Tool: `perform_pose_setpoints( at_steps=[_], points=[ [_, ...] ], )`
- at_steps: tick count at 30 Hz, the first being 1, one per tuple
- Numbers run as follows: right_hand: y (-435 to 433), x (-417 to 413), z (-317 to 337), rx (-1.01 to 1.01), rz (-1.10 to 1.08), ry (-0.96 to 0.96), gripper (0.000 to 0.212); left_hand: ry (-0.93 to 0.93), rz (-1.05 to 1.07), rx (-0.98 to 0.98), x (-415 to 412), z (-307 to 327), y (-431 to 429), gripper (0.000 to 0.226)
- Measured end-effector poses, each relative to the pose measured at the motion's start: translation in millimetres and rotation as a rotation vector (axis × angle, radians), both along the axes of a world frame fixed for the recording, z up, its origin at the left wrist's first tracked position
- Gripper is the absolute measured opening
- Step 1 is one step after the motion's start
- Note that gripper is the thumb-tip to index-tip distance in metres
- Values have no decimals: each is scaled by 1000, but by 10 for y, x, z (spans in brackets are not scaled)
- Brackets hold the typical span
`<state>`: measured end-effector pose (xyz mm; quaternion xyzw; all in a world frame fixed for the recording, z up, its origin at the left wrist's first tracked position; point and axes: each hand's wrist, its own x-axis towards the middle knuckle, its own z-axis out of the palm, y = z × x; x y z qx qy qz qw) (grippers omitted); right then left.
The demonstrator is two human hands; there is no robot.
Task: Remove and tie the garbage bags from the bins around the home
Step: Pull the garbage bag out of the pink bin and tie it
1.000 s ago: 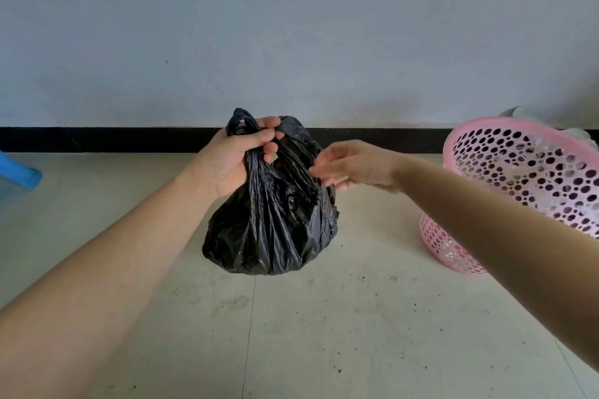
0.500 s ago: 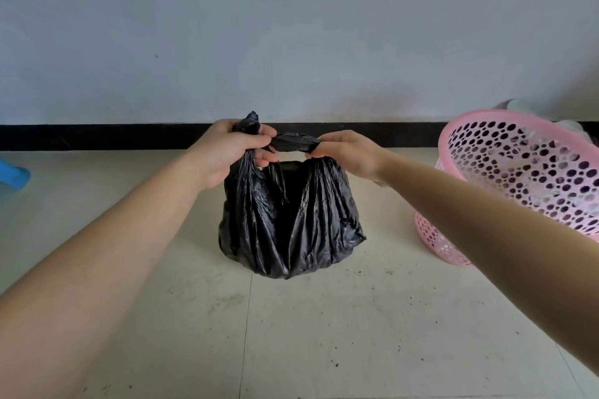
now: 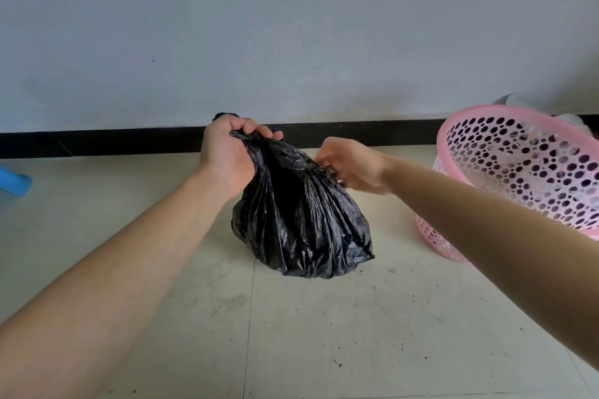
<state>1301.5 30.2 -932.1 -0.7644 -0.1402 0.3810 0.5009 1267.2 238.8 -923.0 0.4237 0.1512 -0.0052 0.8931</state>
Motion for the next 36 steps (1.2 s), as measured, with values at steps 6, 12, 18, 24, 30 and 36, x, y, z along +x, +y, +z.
perform_pose_setpoints(
  at_steps=[6,12,18,24,30,36],
  points=[
    [29,111,-67,110,-129,174,73,-37,-15,-4,23,-61,42,20],
    [130,111,-105,265,-396,26,35,-45,-86,30,10,-56,17,22],
    [132,250,-32,537,-706,38,26,52,-62,303,-23,-109,-18,48],
    [-460,388,-403,-8,-1094,-128,18,361,331,729,-214,-509,210,56],
    [-712,395,-412,63,-1260,-184,17,491,297,566,-497,-872,224,50],
    [-459,212,-402,11,-840,102,43,421,189,242,-580,-938,-52,39]
  ],
)
